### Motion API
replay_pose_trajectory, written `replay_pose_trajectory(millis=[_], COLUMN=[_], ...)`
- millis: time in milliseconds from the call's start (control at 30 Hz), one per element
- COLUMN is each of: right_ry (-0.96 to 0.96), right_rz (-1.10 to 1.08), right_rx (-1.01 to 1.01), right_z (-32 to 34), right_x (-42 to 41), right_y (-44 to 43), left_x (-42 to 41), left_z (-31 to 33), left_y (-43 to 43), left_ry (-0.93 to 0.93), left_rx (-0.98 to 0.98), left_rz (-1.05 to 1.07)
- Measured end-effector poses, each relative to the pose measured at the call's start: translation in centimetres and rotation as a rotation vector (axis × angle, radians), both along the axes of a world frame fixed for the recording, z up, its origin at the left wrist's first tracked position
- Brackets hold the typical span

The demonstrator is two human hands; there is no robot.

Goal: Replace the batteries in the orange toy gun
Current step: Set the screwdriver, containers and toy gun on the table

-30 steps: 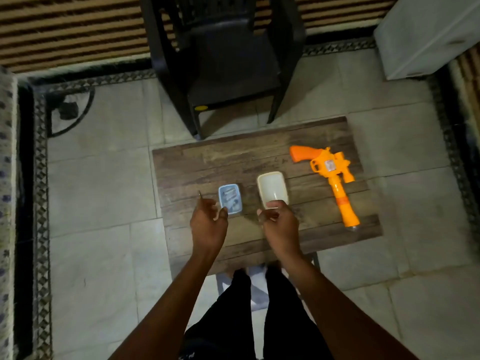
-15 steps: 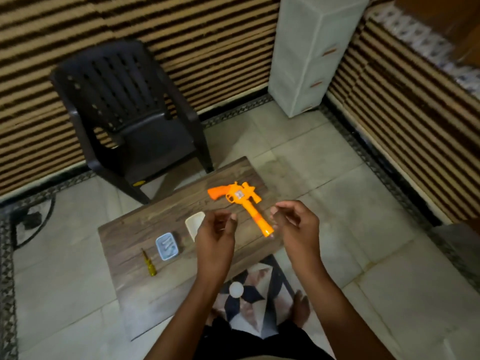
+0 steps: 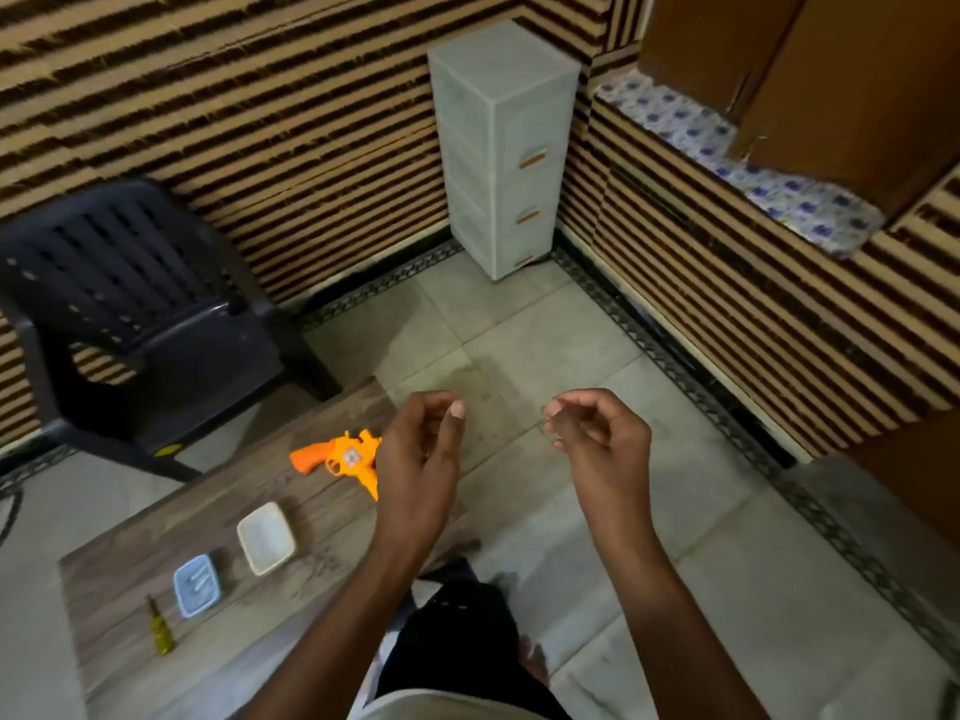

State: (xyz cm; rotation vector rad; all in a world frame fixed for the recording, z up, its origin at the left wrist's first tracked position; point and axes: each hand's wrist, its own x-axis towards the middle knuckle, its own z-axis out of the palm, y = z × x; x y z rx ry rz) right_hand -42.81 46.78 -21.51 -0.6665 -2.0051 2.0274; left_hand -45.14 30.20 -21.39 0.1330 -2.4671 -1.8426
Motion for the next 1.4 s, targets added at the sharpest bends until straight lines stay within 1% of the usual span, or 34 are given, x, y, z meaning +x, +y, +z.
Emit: replay_pose_trajectory(millis=[167, 267, 367, 467, 633, 833, 1000, 1100, 1200, 1400], right_ry=[-0.021, -0.015, -0.01, 0.005, 0.058, 0.083, 0.118, 0.155, 0.132, 0.036], right_rz=[0.01, 0.053, 0.095, 0.168, 0.278, 0.446, 0.698, 0.869, 1.041, 1.324], right_rx=[0.034, 0.067, 0.092, 0.114, 0.126, 0.107, 0.079, 0.108, 0.106, 0.067], right_z=[-0.6, -0.8, -0.3, 0.9, 2.0, 1.5, 1.3, 1.5, 2.5, 3.1], right_x=[-6.1, -11.4, -18.1, -24.1, -33.7, -44.7, -55.2, -60.6, -65.4, -70.7], right_y=[4.5, 6.7, 8.6, 9.7, 10.2, 8.2, 4.6, 2.8, 0.2, -6.7], left_x=[-6.5, -11.3, -17.0, -21.8, -29.7, -37.6, -44.4, -47.9, -50.9, -53.8], left_z=[-0.8, -1.9, -2.6, -2.1, 0.0, 0.6, -0.2, -0.1, 0.8, 1.6], left_y=[5.2, 7.2, 8.4, 9.2, 10.0, 9.0, 6.9, 6.2, 5.6, 3.2], left_ry=[0.021, 0.038, 0.008, -0.009, 0.022, 0.055, 0.036, 0.031, 0.034, 0.026], left_rx=[0.013, 0.037, 0.066, 0.094, 0.067, 0.05, 0.039, 0.0, -0.007, -0.01], left_rz=[0.001, 0.025, 0.06, 0.115, 0.166, 0.392, 0.647, 0.789, 0.988, 1.26])
